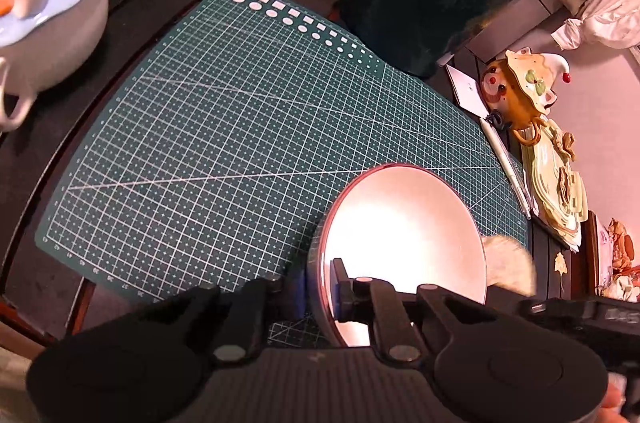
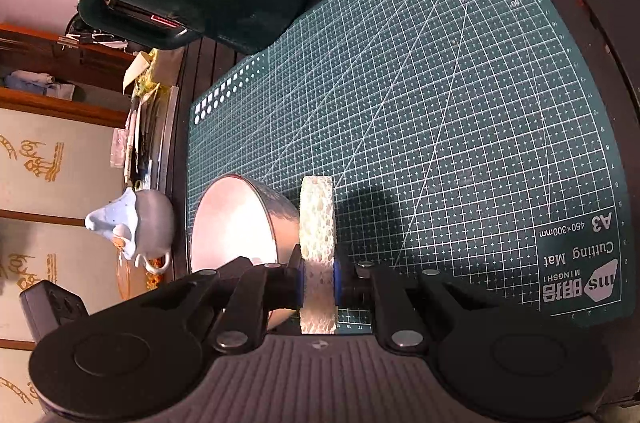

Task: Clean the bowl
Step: 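Turn the bowl with the left tool while the right tool presses the sponge on it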

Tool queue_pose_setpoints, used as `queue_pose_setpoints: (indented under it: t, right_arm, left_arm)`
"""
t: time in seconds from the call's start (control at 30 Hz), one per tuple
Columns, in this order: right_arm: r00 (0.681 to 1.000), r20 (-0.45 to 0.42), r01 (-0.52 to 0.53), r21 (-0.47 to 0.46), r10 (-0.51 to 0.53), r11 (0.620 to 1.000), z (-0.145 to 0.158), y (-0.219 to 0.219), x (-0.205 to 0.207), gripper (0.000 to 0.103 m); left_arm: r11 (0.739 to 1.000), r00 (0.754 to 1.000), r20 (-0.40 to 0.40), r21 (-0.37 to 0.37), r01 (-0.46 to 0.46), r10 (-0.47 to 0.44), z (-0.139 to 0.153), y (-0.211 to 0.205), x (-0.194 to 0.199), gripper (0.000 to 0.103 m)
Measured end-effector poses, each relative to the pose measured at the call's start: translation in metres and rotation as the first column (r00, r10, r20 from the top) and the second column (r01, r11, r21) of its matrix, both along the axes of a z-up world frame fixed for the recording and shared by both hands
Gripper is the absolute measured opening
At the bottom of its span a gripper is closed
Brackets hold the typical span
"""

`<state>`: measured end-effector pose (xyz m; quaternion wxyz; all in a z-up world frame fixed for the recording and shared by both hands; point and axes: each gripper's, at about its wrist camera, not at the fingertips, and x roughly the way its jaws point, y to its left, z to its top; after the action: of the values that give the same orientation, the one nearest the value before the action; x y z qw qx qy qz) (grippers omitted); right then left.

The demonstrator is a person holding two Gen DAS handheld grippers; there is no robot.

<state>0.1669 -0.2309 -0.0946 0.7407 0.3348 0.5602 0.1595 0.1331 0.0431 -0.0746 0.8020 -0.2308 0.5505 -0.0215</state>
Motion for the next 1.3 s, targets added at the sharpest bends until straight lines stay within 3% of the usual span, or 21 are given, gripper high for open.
queue_pose_setpoints:
  t: [0.17,0.27,0.43,0.7,1.0,1.17,1.3]
  right_arm:
    - [0.996,0.091,0.016,0.002,-0.016,1.000,0.027,-0.006,-0.007,0.013]
    - [0.997,0.080,0.011,-0.011,-0.010,1.000,0.022,-0.003,-0.006,0.013]
    - [1.000,-0.015,-0.011,-0.030,0.011,0.999,-0.005,0.006,0.001,0.013]
    - [0.997,0.073,0.005,-0.022,-0.003,1.000,0.022,0.000,-0.007,0.013]
    - [1.000,0.024,0.000,-0.043,0.001,0.999,0.008,0.003,-0.005,0.013]
    - [0.999,0.044,-0.006,-0.049,0.008,0.999,0.014,0.004,-0.007,0.013]
    - [0.999,0.043,-0.003,-0.050,0.005,0.999,0.014,0.003,-0.007,0.013]
  left_arm:
    - [1.000,1.000,0.000,0.007,0.006,-0.006,-0.001,-0.002,0.000,0.012]
    - [1.000,1.000,-0.002,0.007,0.008,-0.008,-0.001,-0.002,0.000,0.012]
    - [1.000,1.000,-0.005,0.009,0.017,-0.017,-0.003,-0.003,0.000,0.012]
    - [0.999,0.999,0.001,0.013,0.034,-0.034,-0.008,-0.006,-0.001,0.013]
    - [0.999,0.999,0.016,0.007,0.040,-0.040,-0.010,-0.005,-0.002,0.013]
    - [0.999,0.999,0.011,-0.002,0.051,-0.051,-0.012,-0.004,0.000,0.014]
    - [0.997,0.997,0.023,0.030,0.073,-0.074,-0.010,-0.009,-0.001,0.016]
